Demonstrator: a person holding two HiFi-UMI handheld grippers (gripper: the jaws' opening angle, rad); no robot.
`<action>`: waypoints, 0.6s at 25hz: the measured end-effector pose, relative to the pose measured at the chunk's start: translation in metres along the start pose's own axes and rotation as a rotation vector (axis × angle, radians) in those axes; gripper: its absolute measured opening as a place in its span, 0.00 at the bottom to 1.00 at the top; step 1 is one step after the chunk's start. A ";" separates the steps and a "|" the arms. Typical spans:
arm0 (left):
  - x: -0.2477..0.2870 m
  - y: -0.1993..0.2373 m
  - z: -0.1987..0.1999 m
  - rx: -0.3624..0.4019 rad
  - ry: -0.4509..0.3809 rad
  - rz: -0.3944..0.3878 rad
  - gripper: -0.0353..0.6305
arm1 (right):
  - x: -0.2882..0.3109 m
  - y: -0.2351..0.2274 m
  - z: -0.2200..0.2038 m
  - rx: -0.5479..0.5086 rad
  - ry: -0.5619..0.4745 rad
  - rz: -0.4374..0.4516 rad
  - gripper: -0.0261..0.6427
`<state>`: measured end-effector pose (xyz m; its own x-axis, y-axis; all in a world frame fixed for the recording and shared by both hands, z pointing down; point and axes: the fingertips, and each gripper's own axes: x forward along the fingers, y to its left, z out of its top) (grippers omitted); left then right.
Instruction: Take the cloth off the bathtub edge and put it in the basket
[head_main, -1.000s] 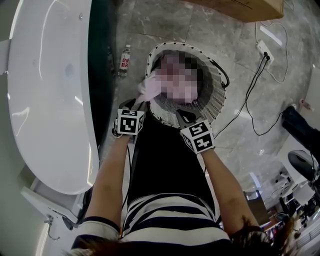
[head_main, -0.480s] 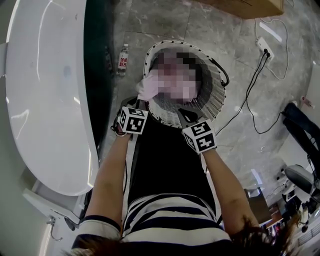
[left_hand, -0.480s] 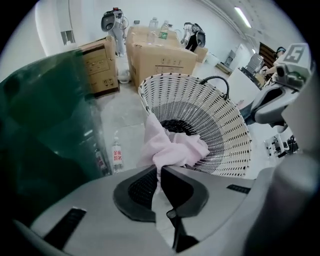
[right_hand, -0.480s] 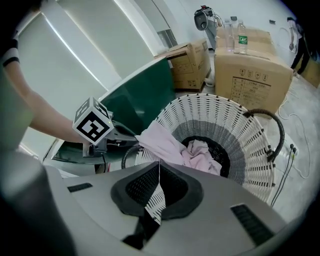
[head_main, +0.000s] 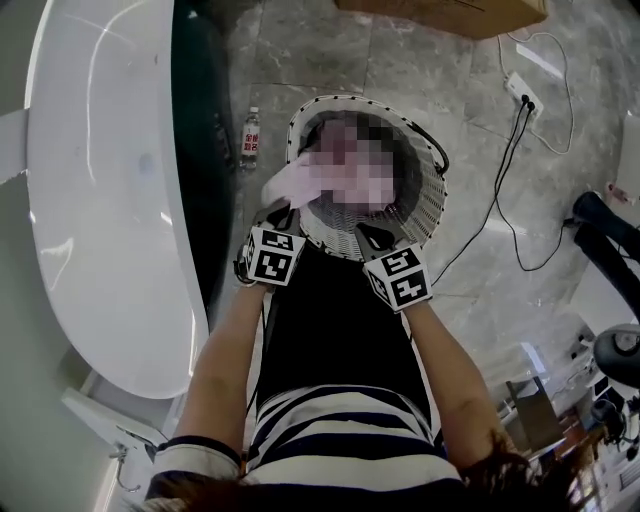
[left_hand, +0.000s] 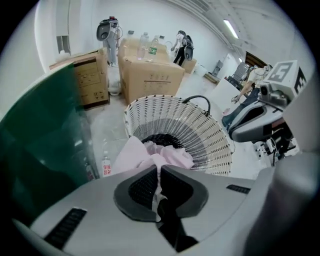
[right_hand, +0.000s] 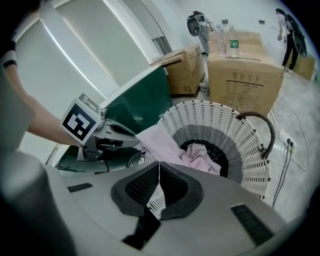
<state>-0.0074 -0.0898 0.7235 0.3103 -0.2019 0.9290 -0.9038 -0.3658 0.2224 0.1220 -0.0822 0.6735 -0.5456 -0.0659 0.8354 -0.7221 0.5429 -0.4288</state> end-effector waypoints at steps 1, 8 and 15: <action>-0.001 -0.007 0.005 0.013 -0.008 -0.013 0.10 | -0.002 0.000 -0.001 0.008 -0.005 -0.003 0.08; 0.000 -0.057 0.034 0.111 -0.035 -0.113 0.10 | -0.020 -0.008 -0.009 0.080 -0.051 -0.043 0.08; 0.001 -0.090 0.052 0.229 -0.021 -0.178 0.10 | -0.035 -0.014 -0.020 0.152 -0.095 -0.082 0.08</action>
<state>0.0900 -0.1042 0.6889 0.4660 -0.1346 0.8745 -0.7453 -0.5923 0.3060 0.1595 -0.0703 0.6575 -0.5148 -0.1871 0.8367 -0.8176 0.4007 -0.4135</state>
